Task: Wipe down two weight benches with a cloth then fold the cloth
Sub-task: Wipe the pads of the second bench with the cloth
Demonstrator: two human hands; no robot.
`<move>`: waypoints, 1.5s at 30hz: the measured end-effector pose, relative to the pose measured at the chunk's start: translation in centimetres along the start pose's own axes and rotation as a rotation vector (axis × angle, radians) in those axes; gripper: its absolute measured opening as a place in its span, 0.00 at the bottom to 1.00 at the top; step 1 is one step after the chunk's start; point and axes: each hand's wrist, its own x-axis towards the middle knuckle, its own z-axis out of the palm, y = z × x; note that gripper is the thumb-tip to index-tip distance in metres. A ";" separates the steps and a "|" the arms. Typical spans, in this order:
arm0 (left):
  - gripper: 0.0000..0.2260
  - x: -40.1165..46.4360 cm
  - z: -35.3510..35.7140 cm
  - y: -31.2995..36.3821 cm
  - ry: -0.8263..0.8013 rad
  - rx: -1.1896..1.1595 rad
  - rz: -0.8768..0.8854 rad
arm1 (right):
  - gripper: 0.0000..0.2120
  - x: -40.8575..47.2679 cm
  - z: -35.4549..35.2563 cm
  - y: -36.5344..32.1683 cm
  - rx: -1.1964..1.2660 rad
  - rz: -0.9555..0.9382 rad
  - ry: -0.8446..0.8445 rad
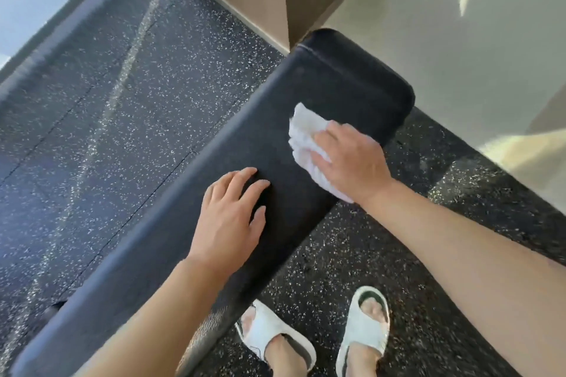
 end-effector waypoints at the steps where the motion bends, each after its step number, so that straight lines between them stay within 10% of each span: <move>1: 0.18 1.7 0.2 1.0 -0.012 0.012 0.033 | 0.13 0.8 -0.5 2.1 -0.011 0.100 -0.023; 10: 0.27 14.1 3.1 6.0 -0.057 0.122 0.275 | 0.15 -0.1 -0.5 5.2 0.090 0.511 0.115; 25: 0.28 14.3 5.2 4.7 0.051 0.112 0.326 | 0.07 -7.2 4.1 -8.6 0.608 1.157 0.632; 38: 0.27 14.8 6.1 4.4 0.096 0.121 0.364 | 0.06 -1.0 3.3 3.3 0.657 1.280 0.787; 45: 0.27 14.6 6.0 4.4 0.104 0.113 0.373 | 0.07 -7.0 4.5 -9.1 0.817 1.291 0.725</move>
